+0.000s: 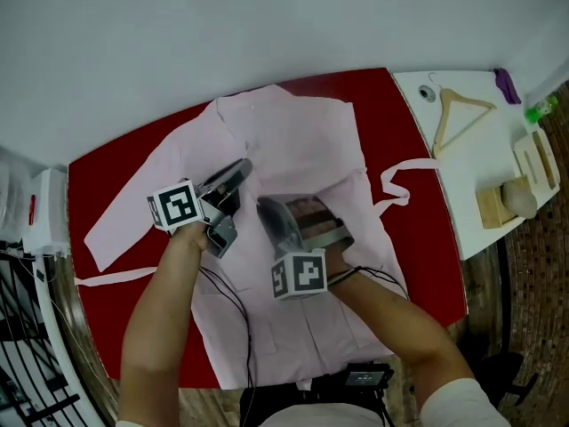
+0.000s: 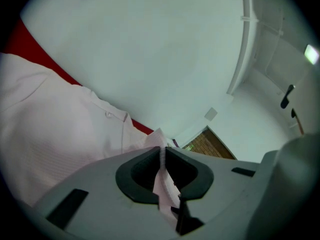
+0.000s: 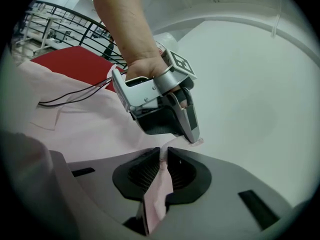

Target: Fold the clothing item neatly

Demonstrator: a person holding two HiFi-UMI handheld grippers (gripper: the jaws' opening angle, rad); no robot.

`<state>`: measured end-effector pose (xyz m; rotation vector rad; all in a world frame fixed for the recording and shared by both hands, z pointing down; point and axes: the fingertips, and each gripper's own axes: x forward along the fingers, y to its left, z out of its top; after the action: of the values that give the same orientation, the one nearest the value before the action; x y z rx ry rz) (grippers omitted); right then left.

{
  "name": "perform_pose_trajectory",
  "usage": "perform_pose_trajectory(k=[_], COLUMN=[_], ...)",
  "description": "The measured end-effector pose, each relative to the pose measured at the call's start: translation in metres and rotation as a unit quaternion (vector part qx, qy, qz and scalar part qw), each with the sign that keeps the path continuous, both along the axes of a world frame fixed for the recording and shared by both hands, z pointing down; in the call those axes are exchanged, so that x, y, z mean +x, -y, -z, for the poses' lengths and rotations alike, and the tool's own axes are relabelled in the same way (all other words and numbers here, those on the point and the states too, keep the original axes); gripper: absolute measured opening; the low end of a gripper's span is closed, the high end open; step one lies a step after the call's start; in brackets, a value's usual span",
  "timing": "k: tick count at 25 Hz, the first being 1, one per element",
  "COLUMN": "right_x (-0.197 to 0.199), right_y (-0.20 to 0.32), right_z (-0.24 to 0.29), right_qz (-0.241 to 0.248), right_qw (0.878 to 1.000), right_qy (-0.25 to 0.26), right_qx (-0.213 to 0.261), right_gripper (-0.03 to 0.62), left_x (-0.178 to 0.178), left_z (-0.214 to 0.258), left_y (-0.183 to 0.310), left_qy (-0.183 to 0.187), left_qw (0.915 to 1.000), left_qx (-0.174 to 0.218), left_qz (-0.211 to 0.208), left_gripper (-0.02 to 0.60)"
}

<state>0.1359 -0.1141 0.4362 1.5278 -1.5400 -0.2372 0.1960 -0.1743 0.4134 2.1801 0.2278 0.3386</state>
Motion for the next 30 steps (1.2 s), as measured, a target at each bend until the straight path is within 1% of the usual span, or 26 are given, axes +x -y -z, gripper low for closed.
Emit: perform_pose_trajectory(k=[3, 5, 7, 8, 10, 12, 14, 17, 18, 20, 22, 23, 24, 25, 28, 30], right_x=[-0.015, -0.024, -0.031, -0.034, -0.038, -0.04, -0.035, -0.01, 0.003, 0.034, 0.067, 0.083, 0.099, 0.114, 0.154, 0.176], right_y=[0.001, 0.0, -0.002, -0.004, -0.006, -0.011, -0.017, -0.028, -0.032, -0.042, -0.055, -0.062, -0.07, -0.078, -0.107, -0.126], right_z=[-0.03, -0.048, -0.061, -0.065, -0.07, -0.068, -0.06, -0.044, -0.039, -0.033, -0.032, -0.032, -0.032, -0.032, -0.039, -0.05], right_qz=[0.01, 0.019, 0.031, 0.037, 0.05, 0.055, 0.048, 0.013, -0.004, -0.041, -0.08, -0.1, -0.119, -0.139, -0.202, -0.242], right_qw=[0.998, 0.995, 0.992, 0.99, 0.987, 0.983, 0.979, 0.971, 0.968, 0.964, 0.961, 0.959, 0.957, 0.954, 0.943, 0.932], right_qy=[0.039, 0.07, 0.093, 0.1, 0.115, 0.142, 0.18, 0.231, 0.243, 0.258, 0.261, 0.261, 0.261, 0.261, 0.259, 0.264], right_qx=[-0.042, -0.066, -0.085, -0.092, -0.101, -0.098, -0.085, -0.059, -0.052, -0.043, -0.041, -0.042, -0.043, -0.043, -0.048, -0.06], right_gripper=[0.051, 0.057, 0.093, 0.116, 0.138, 0.143, 0.141, 0.14, 0.14, 0.138, 0.125, 0.103, 0.056, 0.038, 0.024, 0.018], left_x=[-0.014, -0.025, -0.035, -0.039, -0.044, -0.049, -0.054, -0.062, -0.063, -0.061, -0.054, -0.05, -0.046, -0.042, -0.031, -0.025], left_z=[-0.027, -0.045, -0.06, -0.065, -0.069, -0.07, -0.069, -0.064, -0.062, -0.058, -0.055, -0.055, -0.055, -0.056, -0.059, -0.063], left_y=[0.007, 0.014, 0.025, 0.032, 0.043, 0.053, 0.061, 0.07, 0.07, 0.061, 0.045, 0.036, 0.029, 0.022, 0.005, -0.002], left_qy=[0.042, 0.073, 0.097, 0.105, 0.113, 0.116, 0.117, 0.115, 0.113, 0.107, 0.101, 0.099, 0.098, 0.098, 0.099, 0.104], left_qw=[0.9991, 0.9972, 0.9946, 0.9934, 0.9914, 0.9898, 0.9887, 0.9882, 0.9885, 0.9902, 0.9918, 0.9922, 0.9921, 0.9919, 0.9906, 0.9888], left_qx=[-0.006, -0.004, 0.001, 0.002, 0.009, 0.017, 0.023, 0.033, 0.039, 0.052, 0.064, 0.07, 0.076, 0.081, 0.092, 0.101], left_qz=[0.002, 0.014, 0.035, 0.046, 0.065, 0.081, 0.09, 0.096, 0.093, 0.073, 0.044, 0.03, 0.017, 0.006, -0.019, -0.033], left_gripper=[0.031, 0.032, 0.035, 0.037, 0.04, 0.04, 0.04, 0.04, 0.04, 0.04, 0.04, 0.04, 0.04, 0.04, 0.04, 0.04])
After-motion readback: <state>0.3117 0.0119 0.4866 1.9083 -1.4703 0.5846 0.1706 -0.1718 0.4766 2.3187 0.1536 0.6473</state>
